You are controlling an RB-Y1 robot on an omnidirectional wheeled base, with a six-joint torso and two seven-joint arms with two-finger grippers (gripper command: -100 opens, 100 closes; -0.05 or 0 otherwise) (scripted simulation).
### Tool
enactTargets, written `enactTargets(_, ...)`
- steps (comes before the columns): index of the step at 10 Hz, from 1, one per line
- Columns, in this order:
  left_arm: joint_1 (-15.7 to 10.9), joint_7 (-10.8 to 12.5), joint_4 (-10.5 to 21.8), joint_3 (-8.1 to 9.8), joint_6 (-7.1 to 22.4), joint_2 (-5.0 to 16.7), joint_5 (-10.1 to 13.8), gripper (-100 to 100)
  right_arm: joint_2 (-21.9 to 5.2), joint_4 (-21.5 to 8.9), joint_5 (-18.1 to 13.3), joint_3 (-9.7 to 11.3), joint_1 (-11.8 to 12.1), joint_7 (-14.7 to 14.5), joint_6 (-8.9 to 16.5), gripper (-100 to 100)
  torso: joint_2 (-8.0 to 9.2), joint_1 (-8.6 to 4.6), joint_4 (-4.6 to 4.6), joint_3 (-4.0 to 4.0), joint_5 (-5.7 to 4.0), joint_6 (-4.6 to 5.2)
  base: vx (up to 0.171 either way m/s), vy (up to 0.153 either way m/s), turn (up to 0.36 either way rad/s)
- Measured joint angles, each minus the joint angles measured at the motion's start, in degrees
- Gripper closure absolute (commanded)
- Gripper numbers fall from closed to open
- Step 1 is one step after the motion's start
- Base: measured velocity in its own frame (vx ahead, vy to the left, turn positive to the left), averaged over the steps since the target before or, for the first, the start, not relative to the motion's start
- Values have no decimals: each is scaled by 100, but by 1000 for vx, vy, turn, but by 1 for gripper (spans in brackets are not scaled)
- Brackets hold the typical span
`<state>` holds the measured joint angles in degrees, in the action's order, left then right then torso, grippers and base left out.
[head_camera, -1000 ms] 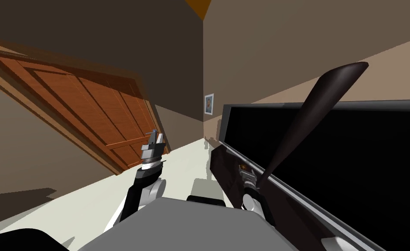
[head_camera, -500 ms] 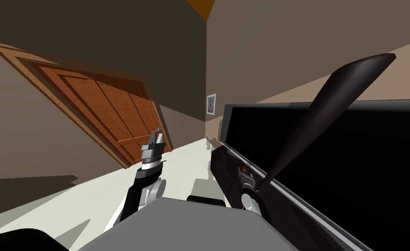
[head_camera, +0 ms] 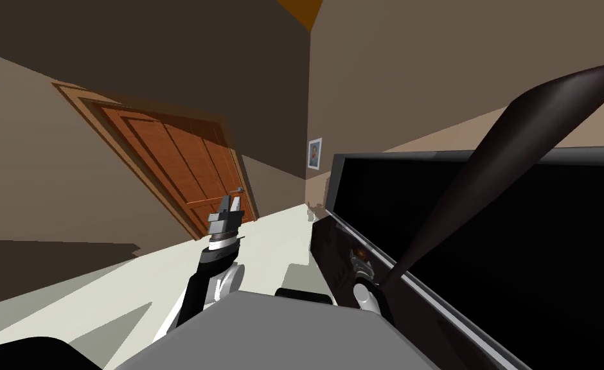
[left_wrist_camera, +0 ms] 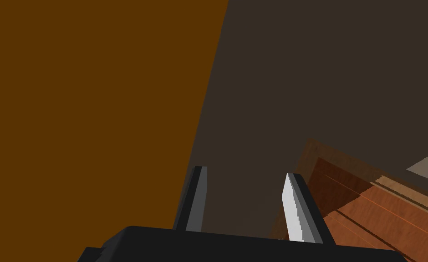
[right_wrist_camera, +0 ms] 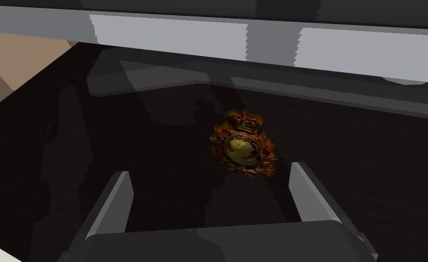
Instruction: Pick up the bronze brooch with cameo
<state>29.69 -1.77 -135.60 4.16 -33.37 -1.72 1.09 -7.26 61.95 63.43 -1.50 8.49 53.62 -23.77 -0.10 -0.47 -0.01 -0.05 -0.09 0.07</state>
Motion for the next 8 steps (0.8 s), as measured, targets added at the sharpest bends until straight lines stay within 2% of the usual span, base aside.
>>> enactTargets(1, 0, 0, 0, 0, 0, 0, 0, 0, -11, -185, 147, 15, -70, 121, -29, -100, -3, 1, -1, -2, -1, 0, 15, -99, 116)
enactTargets(3, 0, 0, 0, 0, 0, 0, 0, 0, 11, -358, 460, -64, -164, 155, 34, -100, -7, 3, -2, -4, 0, 1, 11, -78, 79)
enactTargets(7, 1, 0, 0, 0, 0, 0, 0, 0, -85, -805, 720, 4, -374, 465, -77, -100, -15, 18, -3, -8, 4, 1, 19, -42, 63)
enactTargets(8, 1, 0, 0, 0, 0, -1, 0, 0, -79, -815, 730, 9, -378, 478, -80, 0, -18, 15, -3, -10, 5, 4, 0, 0, 0)
